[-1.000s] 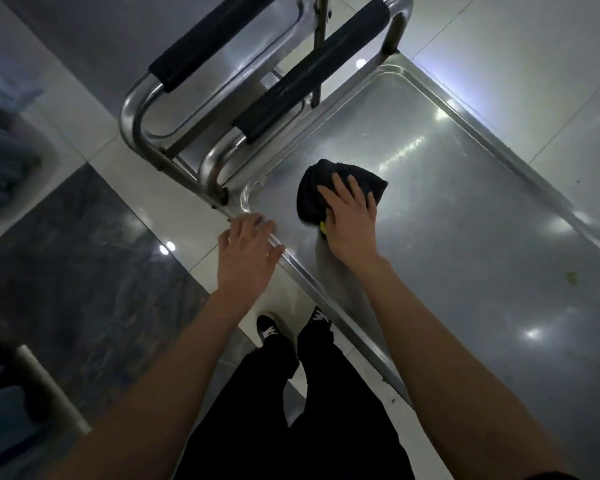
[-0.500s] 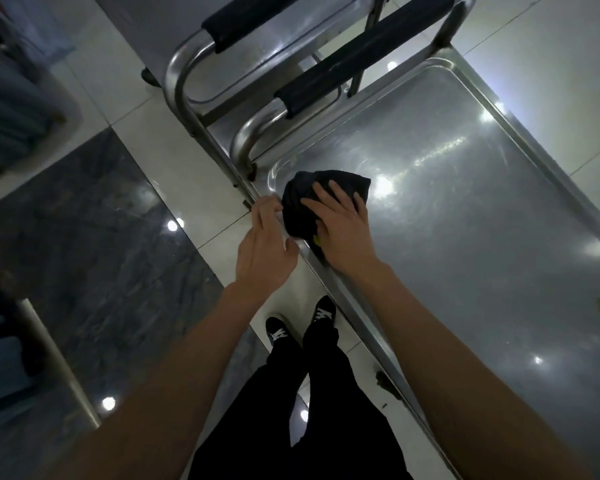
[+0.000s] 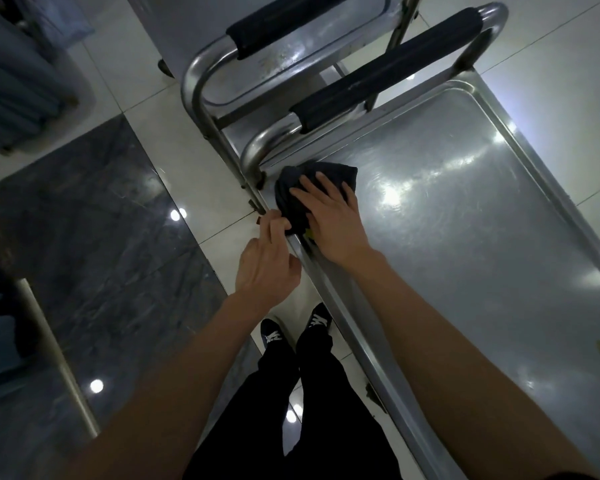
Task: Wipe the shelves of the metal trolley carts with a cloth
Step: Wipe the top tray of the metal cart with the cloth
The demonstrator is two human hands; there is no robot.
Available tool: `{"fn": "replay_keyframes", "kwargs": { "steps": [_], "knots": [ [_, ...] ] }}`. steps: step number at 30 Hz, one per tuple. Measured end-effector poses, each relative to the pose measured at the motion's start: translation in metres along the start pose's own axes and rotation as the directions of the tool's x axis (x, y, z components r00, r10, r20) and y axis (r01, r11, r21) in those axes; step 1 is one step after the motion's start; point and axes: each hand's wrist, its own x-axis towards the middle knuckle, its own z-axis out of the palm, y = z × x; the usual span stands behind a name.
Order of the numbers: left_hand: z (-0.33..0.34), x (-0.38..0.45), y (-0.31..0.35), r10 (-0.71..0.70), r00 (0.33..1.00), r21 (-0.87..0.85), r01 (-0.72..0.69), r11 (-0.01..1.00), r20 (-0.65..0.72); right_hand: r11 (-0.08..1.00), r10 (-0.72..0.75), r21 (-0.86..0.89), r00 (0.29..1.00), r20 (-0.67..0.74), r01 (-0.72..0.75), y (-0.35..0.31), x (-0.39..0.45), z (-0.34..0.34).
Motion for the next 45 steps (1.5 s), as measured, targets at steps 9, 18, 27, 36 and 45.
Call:
{"fn": "replay_keyframes", "kwargs": {
  "steps": [9,18,27,36,45],
  "knots": [
    [0.002,0.005,0.003,0.132,0.991,0.289,-0.118,0.950,-0.032,0.999,-0.049,-0.009,0.996,-0.073,0.049,0.025,0.009,-0.006],
    [-0.007,0.022,0.027,0.150,0.984,0.418,-0.177,0.891,0.095,0.952,0.305,0.044,0.932,-0.196,-0.303,0.123,0.028,-0.057],
    [-0.007,0.068,0.064,0.153,0.967,0.467,-0.232,0.853,0.202,0.963,0.268,0.074,0.945,-0.186,-0.259,0.121,0.027,-0.055],
    [0.009,0.096,0.083,0.128,0.942,0.504,-0.276,0.819,0.309,0.986,0.164,0.043,0.975,-0.149,-0.159,0.139,0.021,-0.061],
    [0.015,0.100,0.093,0.071,0.935,0.582,-0.273,0.766,0.346,0.907,0.417,0.028,0.885,-0.206,-0.420,0.213,0.044,-0.104]
  ]
}}
